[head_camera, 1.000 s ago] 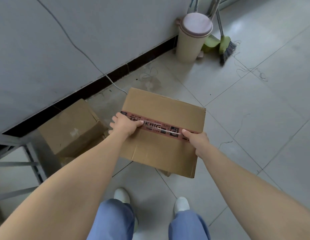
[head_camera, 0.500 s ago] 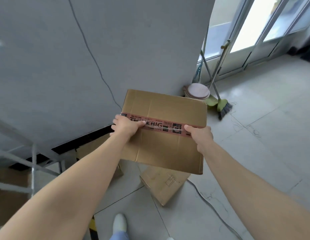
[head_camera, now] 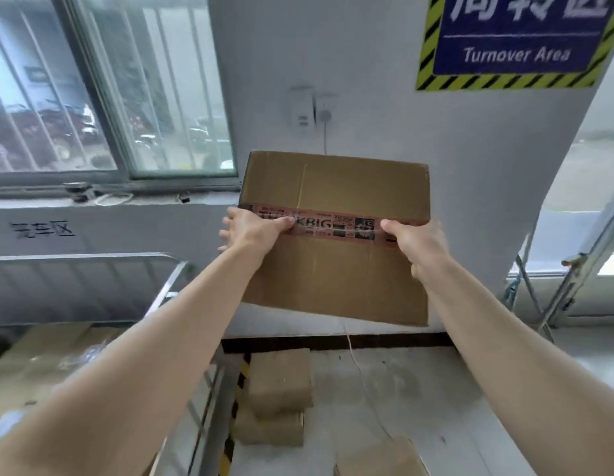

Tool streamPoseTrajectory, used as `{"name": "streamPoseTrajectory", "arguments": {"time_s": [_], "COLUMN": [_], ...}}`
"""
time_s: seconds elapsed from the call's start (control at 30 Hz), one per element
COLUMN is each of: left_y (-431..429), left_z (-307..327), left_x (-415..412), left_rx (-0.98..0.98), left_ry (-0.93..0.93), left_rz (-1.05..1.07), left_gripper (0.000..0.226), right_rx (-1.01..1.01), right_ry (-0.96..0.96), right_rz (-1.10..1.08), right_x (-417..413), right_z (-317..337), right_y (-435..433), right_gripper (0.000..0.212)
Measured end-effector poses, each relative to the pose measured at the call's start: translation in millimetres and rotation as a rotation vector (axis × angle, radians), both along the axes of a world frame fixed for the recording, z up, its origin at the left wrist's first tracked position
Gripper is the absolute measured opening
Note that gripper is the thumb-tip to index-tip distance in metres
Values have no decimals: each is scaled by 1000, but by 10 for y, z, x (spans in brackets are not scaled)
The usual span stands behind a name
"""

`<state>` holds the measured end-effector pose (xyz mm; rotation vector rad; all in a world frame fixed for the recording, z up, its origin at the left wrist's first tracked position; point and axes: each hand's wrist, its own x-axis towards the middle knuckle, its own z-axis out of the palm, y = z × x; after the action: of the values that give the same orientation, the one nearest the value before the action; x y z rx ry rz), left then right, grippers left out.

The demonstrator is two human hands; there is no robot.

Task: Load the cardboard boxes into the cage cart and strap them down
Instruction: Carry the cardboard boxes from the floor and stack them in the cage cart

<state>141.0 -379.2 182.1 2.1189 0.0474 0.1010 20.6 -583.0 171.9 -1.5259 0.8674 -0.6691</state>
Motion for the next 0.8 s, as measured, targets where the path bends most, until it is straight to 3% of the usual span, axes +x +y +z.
{"name": "streamPoseTrajectory", "arguments": {"time_s": [0.3,0.5,0.6,0.8], "left_y": [2315,3951,4681,5803], "left_z": [635,602,496,157], "left_x": [106,16,-82,-160], "left_rx": [-64,-84,-66,-78], "left_ry": [-162,-175,-167,-113], "left_rz": [346,567,670,849], "left_gripper": [123,118,120,119], "right_rx": [-59,-43,-41,-70], "right_ry": [-168,-180,-154,-67], "right_rz": [432,671,774,910], "right_x": [1018,1529,1751,2180], "right_z": [543,502,396,28], "right_y": [1970,3569,4329,5552], "right_gripper": [55,63,79,90]}}
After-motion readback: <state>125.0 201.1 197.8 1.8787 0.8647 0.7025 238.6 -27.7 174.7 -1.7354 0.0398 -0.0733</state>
